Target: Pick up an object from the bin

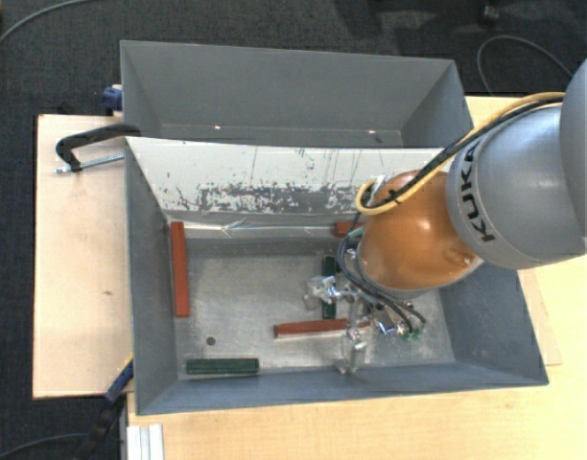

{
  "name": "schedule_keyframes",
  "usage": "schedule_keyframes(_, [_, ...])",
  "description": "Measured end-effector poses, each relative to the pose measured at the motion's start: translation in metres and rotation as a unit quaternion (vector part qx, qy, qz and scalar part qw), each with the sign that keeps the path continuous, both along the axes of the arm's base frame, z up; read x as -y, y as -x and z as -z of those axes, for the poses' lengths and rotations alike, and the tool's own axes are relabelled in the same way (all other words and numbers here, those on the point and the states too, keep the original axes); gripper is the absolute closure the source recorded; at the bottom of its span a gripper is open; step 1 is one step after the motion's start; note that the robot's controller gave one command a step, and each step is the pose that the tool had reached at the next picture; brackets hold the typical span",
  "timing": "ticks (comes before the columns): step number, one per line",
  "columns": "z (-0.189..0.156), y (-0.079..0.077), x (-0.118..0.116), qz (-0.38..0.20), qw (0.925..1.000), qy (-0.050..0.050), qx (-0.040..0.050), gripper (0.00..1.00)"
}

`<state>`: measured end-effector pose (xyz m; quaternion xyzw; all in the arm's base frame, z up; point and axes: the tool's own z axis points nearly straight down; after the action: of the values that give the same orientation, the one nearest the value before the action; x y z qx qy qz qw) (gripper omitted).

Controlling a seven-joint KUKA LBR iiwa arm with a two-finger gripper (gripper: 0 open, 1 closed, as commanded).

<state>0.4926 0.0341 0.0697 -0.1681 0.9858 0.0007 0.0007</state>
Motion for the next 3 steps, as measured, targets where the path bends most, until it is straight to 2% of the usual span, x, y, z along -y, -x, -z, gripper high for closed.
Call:
schedule_keyframes(1, [0.0003,0.0003,0.0001,0.000,1.0000,0.000,-0.0005,1.00])
schedule_keyframes(3, [-0.0086,-0.0016,-0.0013,0.002,1.0000,0.000,0.0020,1.00])
